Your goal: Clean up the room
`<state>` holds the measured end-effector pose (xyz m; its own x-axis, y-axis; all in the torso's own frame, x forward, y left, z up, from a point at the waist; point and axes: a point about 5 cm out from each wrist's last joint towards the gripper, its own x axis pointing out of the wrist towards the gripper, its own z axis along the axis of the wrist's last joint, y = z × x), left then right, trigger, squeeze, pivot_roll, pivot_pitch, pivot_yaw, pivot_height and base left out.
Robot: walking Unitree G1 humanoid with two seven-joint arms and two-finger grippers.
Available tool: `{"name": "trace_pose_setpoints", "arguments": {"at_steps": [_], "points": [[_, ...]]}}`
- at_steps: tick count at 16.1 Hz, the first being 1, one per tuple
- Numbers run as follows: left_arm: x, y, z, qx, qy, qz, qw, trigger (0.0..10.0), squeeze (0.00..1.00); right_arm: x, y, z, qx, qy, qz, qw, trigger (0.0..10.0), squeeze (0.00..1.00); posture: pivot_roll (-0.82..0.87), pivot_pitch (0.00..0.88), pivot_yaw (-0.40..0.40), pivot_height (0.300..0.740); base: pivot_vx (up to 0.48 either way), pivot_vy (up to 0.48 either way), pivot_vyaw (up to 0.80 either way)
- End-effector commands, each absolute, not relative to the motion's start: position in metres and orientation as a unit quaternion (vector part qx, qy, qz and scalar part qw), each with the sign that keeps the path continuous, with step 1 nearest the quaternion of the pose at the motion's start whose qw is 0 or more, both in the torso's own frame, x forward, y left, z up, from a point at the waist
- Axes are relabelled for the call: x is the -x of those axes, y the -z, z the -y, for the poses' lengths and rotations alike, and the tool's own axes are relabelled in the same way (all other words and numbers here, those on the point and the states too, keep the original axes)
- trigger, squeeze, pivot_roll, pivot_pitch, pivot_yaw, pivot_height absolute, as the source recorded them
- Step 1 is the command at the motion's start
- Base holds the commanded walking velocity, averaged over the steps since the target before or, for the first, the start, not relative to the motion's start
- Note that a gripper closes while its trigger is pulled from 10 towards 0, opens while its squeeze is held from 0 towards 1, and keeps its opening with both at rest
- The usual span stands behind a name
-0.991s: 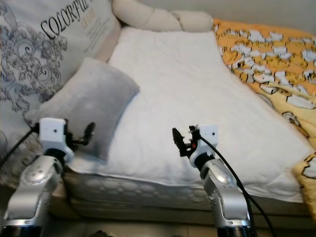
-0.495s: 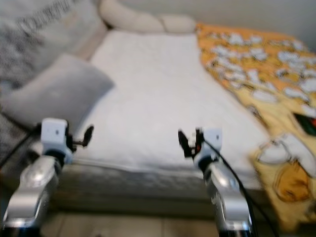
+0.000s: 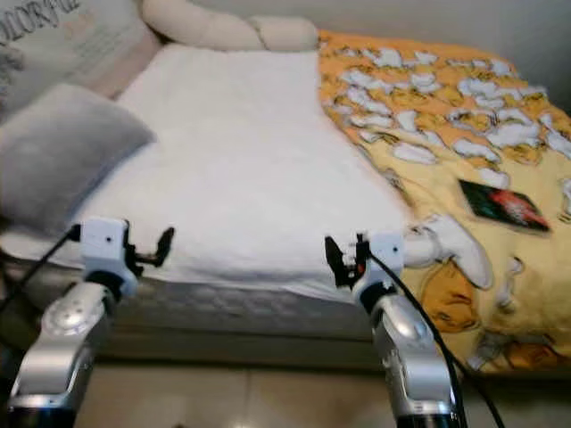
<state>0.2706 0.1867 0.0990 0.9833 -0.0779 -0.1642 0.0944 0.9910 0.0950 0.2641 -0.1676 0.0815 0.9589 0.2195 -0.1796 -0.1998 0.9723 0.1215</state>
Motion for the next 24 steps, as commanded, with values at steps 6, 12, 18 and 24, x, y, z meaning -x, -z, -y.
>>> {"name": "trace_pose_setpoints", "arguments": {"at_steps": [6, 12, 18, 24], "points": [[-0.273, -0.103, -0.175, -0.053, 0.062, -0.069, 0.994, 10.0, 0.00, -0.261, -0.080, 0.179, -0.042, -0.087, -0.100, 0.990, 10.0, 0.00, 0.03, 0.000, 0.016, 0.740, 0.000, -0.480, 0.00], [-0.273, -0.108, -0.168, -0.032, 0.089, -0.049, 0.994, 10.0, 0.00, -0.259, -0.077, 0.181, -0.050, -0.084, -0.114, 0.989, 10.0, 0.00, 0.03, 0.000, 0.017, 0.740, 0.000, 0.000, 0.00], [-0.270, -0.107, -0.164, -0.020, 0.095, -0.042, 0.994, 10.0, 0.00, -0.261, -0.080, 0.185, -0.043, -0.086, -0.106, 0.990, 10.0, 0.00, 0.03, 0.000, 0.004, 0.740, 0.255, 0.000, -0.51], [-0.269, -0.106, -0.167, -0.016, 0.085, -0.042, 0.995, 10.0, 0.00, -0.266, -0.082, 0.184, -0.035, -0.099, -0.104, 0.989, 10.0, 0.00, 0.04, 0.000, -0.005, 0.740, 0.343, 0.000, 0.00]]}}
